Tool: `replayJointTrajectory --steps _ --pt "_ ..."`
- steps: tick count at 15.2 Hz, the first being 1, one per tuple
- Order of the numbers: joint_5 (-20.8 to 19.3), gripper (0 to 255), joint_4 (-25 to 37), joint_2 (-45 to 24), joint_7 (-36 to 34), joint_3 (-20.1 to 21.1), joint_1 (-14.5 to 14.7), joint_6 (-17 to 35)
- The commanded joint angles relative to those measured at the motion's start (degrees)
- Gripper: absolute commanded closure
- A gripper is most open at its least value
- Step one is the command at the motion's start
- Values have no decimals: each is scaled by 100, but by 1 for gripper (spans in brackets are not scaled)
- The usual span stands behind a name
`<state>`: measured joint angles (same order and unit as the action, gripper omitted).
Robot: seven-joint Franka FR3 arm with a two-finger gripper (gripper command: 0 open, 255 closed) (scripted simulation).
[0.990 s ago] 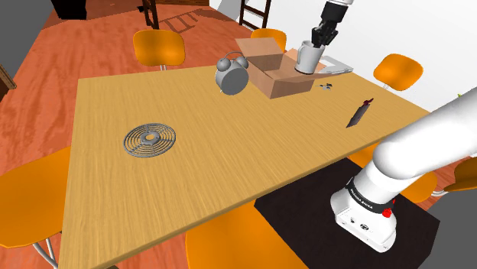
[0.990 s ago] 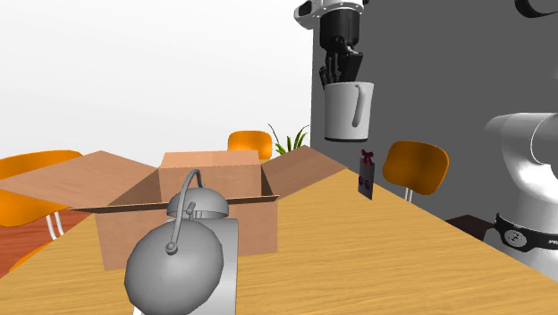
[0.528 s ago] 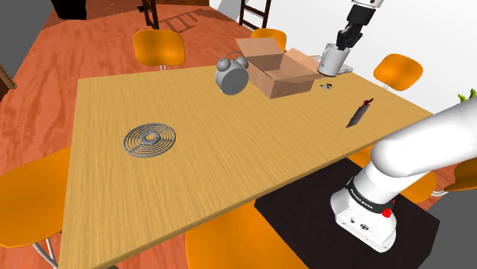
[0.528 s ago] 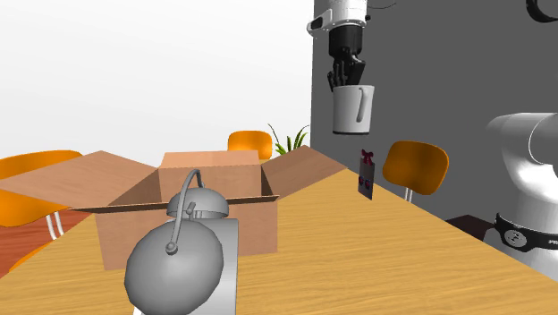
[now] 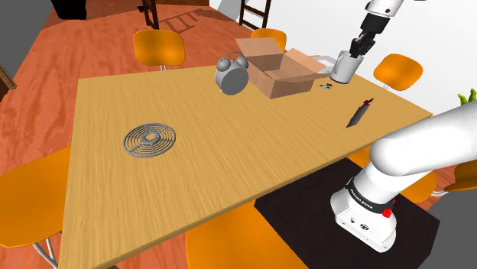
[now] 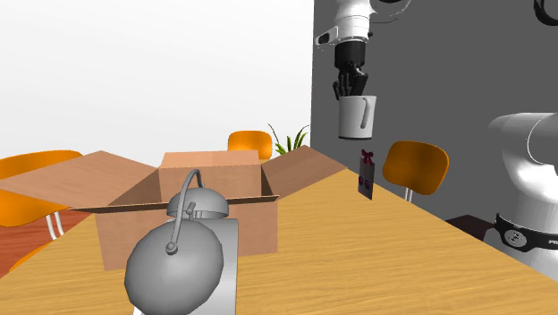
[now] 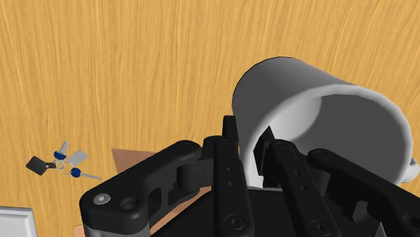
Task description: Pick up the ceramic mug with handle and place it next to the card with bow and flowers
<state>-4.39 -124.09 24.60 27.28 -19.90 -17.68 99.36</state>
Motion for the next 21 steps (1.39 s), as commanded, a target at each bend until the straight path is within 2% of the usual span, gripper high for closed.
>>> replayJointTrajectory --steps 1,21 --pt "-9 255 -149 1 9 -15 -7 152" --pt "-29 255 -1454 -294 123 -204 -32 1741"
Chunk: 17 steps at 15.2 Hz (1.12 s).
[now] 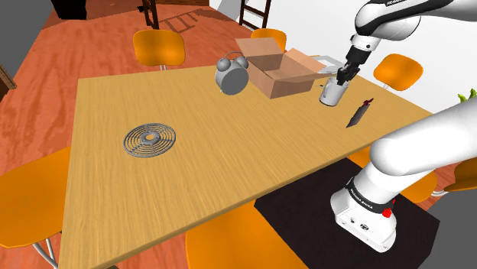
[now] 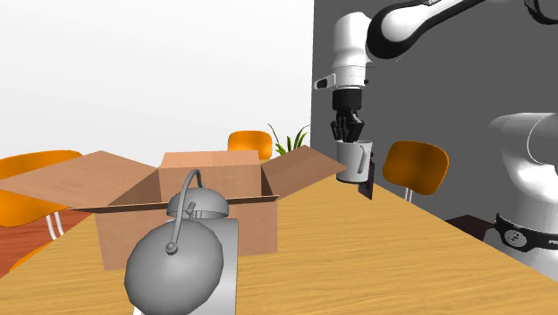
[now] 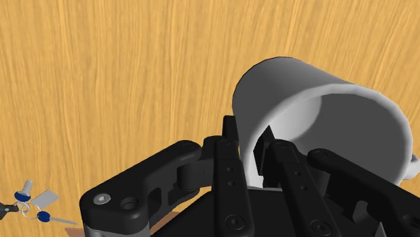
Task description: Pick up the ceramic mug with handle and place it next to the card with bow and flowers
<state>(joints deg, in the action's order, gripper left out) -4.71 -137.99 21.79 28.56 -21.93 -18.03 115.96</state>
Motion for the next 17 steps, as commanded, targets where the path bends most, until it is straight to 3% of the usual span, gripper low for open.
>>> replayJointTrajectory --steps 1,14,17 --pt "6 255 -117 -44 4 -12 5 165" --pt "142 255 -726 -617 194 -187 60 1323" --pt "142 255 -727 -617 194 -187 60 1323"
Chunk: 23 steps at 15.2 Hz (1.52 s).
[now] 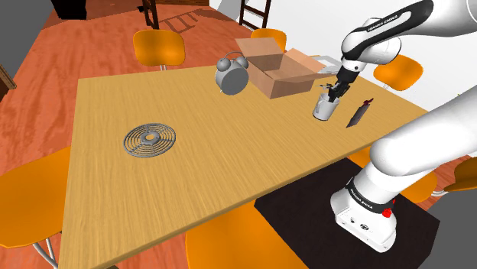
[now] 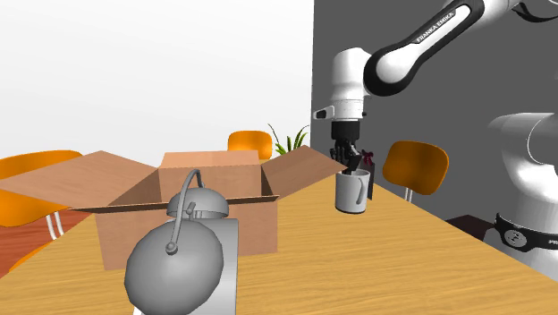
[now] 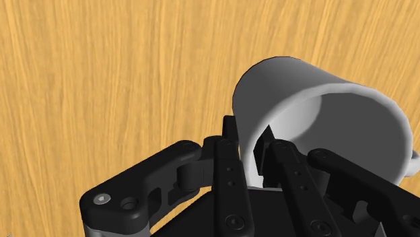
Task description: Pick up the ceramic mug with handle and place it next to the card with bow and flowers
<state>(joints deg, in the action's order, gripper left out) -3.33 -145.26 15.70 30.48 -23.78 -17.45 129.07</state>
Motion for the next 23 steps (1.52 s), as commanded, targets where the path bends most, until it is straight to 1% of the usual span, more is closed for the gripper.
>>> replayJointTrajectory --steps 1,5,6,11,15,23 --pt "4 255 0 -8 3 -1 2 12" --pt "4 255 0 -8 3 -1 2 12" --pt "4 0 0 -8 3 -2 2 12" --pt "4 0 0 -8 3 -2 2 12" --pt "-112 0 431 401 -103 92 -54 -809" --pt "-112 0 431 401 -102 93 -54 -809"
